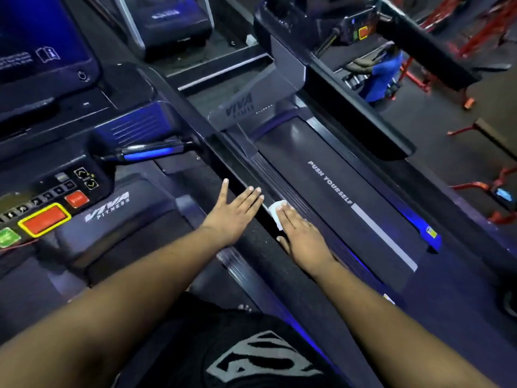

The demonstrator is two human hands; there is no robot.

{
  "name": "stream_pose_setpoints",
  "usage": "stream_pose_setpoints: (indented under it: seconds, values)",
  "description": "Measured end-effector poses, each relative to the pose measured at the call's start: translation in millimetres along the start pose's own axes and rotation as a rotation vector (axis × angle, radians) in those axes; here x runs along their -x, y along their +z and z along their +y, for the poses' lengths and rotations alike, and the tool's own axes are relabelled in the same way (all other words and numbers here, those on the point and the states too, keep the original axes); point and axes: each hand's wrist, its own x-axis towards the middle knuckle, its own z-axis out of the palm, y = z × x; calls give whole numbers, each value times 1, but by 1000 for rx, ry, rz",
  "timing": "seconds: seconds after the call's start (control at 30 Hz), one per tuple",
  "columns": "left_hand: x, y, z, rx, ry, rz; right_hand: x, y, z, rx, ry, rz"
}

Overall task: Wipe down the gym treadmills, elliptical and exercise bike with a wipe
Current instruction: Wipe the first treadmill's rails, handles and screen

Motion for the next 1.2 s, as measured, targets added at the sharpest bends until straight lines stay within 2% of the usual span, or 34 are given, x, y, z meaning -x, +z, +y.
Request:
stream_pose_setpoints:
  seconds: [0.2,0.43,0.53,0.63,0.73,0.83,0.93,0.97,1.07,1.2]
  values:
    - [11,-22,79,-17,75,-12,82,16,34,5,21,91]
    - [20,-38,127,-68,226,-44,147,22,38,54,102,204]
    - [23,-50,138,-102,313,-49,176,24,34,89,202,189]
    - [21,-55,150,-45,369,-36,201,21,26,-17,383,108]
    - [21,-61,173,126,411,17,225,14,12,-186,621,214]
    - [25,-63,203,467,438,19,250,7,-4,-572,847,499]
    - [25,-62,236,994,469,-165,278,-5,-17,-987,1007,728]
    - [27,-64,249,1087,503,-207,291,-7,-20,-1101,1035,789]
    - [37,-74,283,1204,570,-261,328,-9,-24,-1319,1077,908]
    - [53,-92,335,1299,566,-347,383,4,-21,-1389,1142,973]
